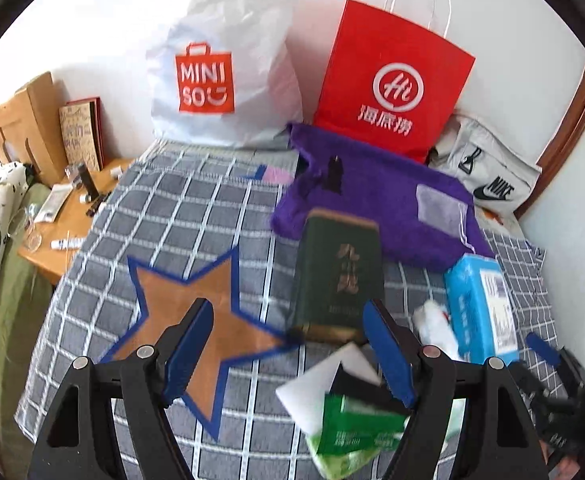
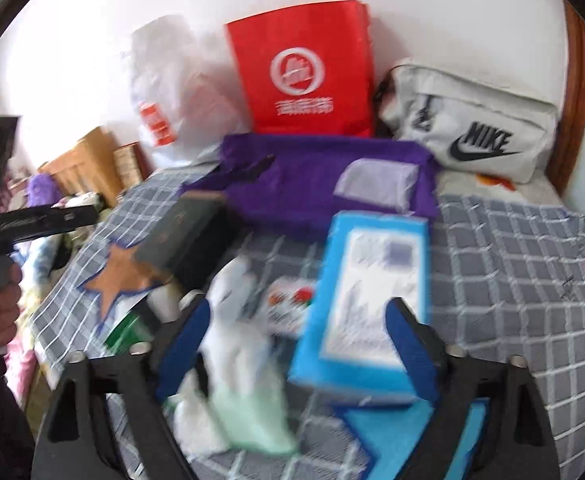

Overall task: Organize soft objects
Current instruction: 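Reach the right tool to the white cloth and grasp it, then grasp the green wipes packet with the left tool while the right holds the cloth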

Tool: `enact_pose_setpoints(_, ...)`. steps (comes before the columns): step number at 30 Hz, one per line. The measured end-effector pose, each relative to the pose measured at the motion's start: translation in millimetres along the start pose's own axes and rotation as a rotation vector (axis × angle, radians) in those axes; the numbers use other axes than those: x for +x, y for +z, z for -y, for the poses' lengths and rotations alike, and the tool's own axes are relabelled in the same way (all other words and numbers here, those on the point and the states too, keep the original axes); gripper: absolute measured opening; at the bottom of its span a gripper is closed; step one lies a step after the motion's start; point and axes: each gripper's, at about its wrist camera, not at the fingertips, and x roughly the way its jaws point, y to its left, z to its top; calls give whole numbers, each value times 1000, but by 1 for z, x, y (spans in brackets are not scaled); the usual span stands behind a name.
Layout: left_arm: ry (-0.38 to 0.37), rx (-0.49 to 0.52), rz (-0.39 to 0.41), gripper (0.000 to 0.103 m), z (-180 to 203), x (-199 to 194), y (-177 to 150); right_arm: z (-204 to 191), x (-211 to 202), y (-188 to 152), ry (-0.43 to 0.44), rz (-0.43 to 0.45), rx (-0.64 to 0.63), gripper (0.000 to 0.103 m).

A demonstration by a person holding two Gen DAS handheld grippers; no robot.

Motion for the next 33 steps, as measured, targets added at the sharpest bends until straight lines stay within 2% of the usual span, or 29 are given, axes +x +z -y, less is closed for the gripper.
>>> enact_pose_setpoints(2, -10, -8, -14, 76, -2, 2, -8, -12, 2, -11, 33, -17, -20, 62)
enact_pose_setpoints(4, -21, -12, -20, 76, -3, 1, -15, -29, 8, -24, 57, -36, -62, 53)
enact_pose_setpoints(5, -22, -10, -21, 76, -4, 1, -19, -35, 11, -28, 61, -41, -79, 45)
enact_pose_setpoints(7, -15, -6, -23, 76, -5, 0, -25, -46, 19, -36, 71, -63, -104, 35)
enact_pose_setpoints(12, -12, 5, -29, 76, -12, -3, -36, -62, 35, -46, 123, -96, -101, 34)
enact_pose_setpoints(16, -1, -7, -44, 77, -20, -3, -44, -74, 48, -53, 80, -124, -138, 37)
enact_pose_setpoints(19, -4, -24, -57, 78, -25, 0, -51, -75, 56, -56, 46, -148, -144, 27)
enact_pose_setpoints(25, 4, 5, -81, 79, -18, 8, -63, -71, 24, -49, 66, -53, -130, 25)
enact_pose_setpoints(30, -30, 39, -100, 79, -3, 13, -74, -47, -5, -46, 32, 2, -85, 25)
enact_pose_setpoints(33, -80, 49, -124, 79, 7, 19, -80, -25, -16, -54, -14, 10, -52, 25)
